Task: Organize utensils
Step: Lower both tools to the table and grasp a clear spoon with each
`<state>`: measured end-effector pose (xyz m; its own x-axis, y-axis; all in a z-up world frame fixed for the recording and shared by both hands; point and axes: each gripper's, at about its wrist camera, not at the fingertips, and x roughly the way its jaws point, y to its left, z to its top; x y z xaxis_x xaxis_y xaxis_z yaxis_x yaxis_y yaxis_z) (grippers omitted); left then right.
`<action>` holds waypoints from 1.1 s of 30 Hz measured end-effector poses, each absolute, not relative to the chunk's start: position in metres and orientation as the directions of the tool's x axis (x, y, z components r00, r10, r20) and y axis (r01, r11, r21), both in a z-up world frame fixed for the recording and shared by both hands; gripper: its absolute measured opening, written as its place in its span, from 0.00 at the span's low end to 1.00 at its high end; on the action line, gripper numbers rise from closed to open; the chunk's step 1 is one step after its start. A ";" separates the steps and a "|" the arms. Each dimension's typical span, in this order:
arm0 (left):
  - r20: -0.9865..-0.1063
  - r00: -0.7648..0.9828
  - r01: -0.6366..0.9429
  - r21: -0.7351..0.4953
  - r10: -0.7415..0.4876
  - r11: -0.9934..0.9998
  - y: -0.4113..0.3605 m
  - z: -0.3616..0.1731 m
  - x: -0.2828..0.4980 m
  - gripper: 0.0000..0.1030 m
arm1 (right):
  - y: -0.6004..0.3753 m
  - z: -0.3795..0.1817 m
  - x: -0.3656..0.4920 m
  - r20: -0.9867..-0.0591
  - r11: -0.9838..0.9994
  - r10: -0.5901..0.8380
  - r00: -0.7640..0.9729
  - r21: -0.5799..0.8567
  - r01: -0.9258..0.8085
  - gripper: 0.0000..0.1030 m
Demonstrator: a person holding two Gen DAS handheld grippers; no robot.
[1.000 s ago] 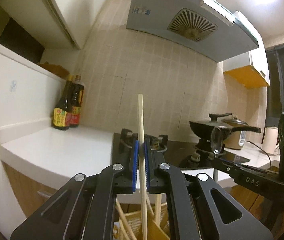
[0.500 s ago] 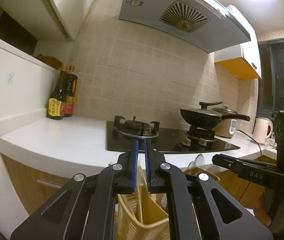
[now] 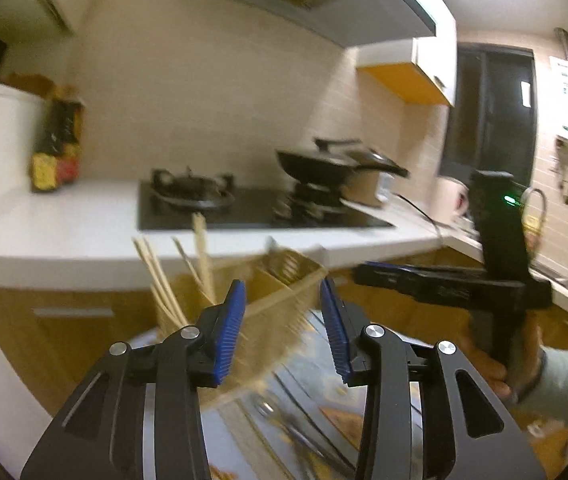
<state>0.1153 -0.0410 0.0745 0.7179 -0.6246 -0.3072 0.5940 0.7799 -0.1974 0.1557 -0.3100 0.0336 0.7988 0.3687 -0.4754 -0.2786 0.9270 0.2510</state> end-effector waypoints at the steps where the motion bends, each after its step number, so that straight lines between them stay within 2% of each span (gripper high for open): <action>1: -0.339 0.695 0.602 -0.209 -0.634 0.771 -0.042 0.071 0.112 0.37 | -0.310 0.030 0.155 -0.498 0.922 0.381 0.779 0.267 -0.280 0.23; 8: -0.658 0.528 0.570 -0.195 -0.537 0.799 -0.069 0.023 0.114 0.37 | -0.308 0.003 0.146 -0.621 0.917 0.396 0.676 0.306 -0.256 0.23; 9: -0.709 0.469 0.573 -0.209 -0.527 0.792 -0.074 0.010 0.114 0.37 | -0.305 -0.005 0.147 -0.647 0.909 0.416 0.640 0.320 -0.267 0.25; 12: -0.786 0.373 0.583 -0.215 -0.493 0.784 -0.084 -0.018 0.110 0.36 | -0.295 -0.026 0.149 -0.703 0.890 0.455 0.546 0.352 -0.288 0.35; 14: -0.816 0.353 0.589 -0.187 -0.458 0.786 -0.089 -0.033 0.106 0.36 | -0.289 -0.040 0.150 -0.733 0.887 0.461 0.500 0.360 -0.289 0.39; 19: -0.858 0.342 0.573 -0.133 -0.383 0.809 -0.095 -0.057 0.105 0.34 | -0.264 -0.075 0.148 -0.825 0.903 0.409 0.391 0.305 -0.302 0.38; 24: -0.868 0.324 0.572 -0.137 -0.376 0.809 -0.101 -0.064 0.109 0.32 | -0.248 -0.088 0.150 -0.857 0.913 0.373 0.354 0.273 -0.302 0.35; 28: -0.872 0.335 0.567 -0.116 -0.357 0.815 -0.107 -0.068 0.111 0.27 | -0.248 -0.092 0.158 -0.867 0.920 0.366 0.339 0.282 -0.271 0.35; 32: -0.858 0.390 0.547 -0.077 -0.335 0.833 -0.108 -0.070 0.111 0.11 | -0.245 -0.097 0.165 -0.872 0.920 0.363 0.327 0.280 -0.273 0.35; 33: -0.857 0.393 0.543 -0.077 -0.334 0.836 -0.107 -0.070 0.111 0.11 | -0.241 -0.100 0.166 -0.875 0.919 0.364 0.320 0.282 -0.275 0.35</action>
<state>0.1114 -0.1075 -0.0704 0.3927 -0.3342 -0.8568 0.5428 0.8363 -0.0775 0.1661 -0.2406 -0.0996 0.3204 0.3638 -0.8747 -0.2751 0.9193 0.2815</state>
